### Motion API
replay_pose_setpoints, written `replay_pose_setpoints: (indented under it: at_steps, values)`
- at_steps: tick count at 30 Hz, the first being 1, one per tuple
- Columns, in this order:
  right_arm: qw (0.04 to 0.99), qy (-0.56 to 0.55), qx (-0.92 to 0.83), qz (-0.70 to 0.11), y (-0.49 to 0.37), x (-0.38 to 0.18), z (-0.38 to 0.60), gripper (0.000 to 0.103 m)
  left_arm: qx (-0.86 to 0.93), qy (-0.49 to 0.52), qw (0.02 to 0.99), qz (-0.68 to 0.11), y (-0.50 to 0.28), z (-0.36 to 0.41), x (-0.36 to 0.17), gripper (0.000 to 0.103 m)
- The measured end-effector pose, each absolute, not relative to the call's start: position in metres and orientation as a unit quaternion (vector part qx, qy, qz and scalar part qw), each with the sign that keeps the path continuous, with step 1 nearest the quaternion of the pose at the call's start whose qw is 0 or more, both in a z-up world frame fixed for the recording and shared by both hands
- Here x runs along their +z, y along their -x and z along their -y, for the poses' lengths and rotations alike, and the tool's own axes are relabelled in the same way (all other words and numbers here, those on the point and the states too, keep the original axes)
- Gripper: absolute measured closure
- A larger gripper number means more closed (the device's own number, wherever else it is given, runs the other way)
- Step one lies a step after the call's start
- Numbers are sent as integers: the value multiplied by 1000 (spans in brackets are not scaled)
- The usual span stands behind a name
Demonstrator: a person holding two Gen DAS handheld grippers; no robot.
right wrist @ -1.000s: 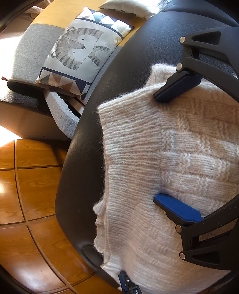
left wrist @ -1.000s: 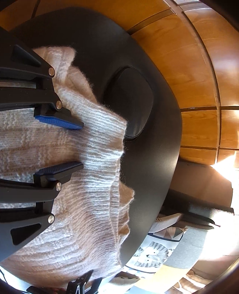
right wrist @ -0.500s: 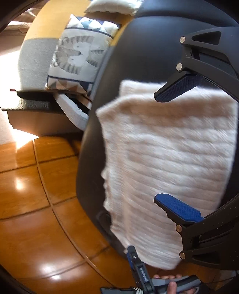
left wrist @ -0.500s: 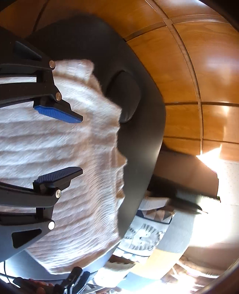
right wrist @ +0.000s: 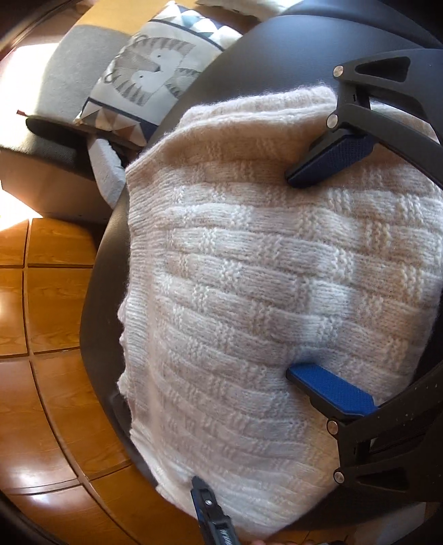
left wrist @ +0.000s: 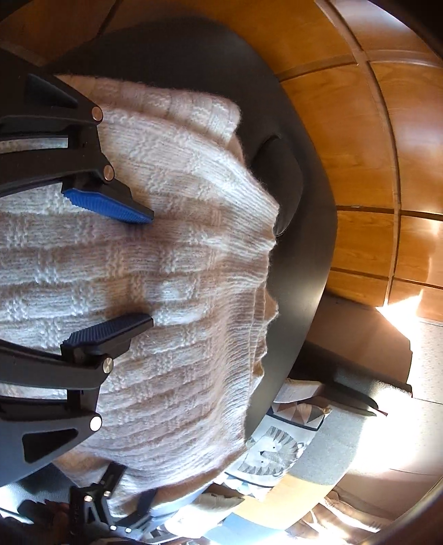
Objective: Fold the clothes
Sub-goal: 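Press both open grippers along the folded sweater to flatten it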
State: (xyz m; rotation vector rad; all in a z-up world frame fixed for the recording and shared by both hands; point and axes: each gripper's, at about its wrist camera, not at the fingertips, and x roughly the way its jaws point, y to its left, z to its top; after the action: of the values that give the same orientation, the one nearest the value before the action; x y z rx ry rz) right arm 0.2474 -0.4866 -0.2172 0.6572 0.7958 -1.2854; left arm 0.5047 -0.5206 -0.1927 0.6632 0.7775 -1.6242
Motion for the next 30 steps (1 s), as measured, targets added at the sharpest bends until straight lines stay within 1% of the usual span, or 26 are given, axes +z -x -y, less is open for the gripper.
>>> replay_pose_setpoints:
  at_steps: [11,17,20,25,28,30]
  values:
    - [697,-276,-547,-373,-246,-221,528,0,-674,-267,608,-325,-495,493,-196,46]
    - [705,-271,-535,-378,-243,-219,533,0,-667,-275,618,-313,-486,481,-196,46]
    - [706,-280,-541,-361,-239,-208,526,0,-670,-277,605,-329,-491,488,-188,46]
    - [699,-314,-559,-316,-229,-199,518,0,-666,-275,619,-313,-500,484,-170,46]
    - [683,-349,-561,-311,-224,-212,516,0,-656,-285,608,-345,-502,479,-184,46]
    - [678,-340,-564,-326,-226,-220,517,0,-657,-286,613,-333,-497,470,-189,46]
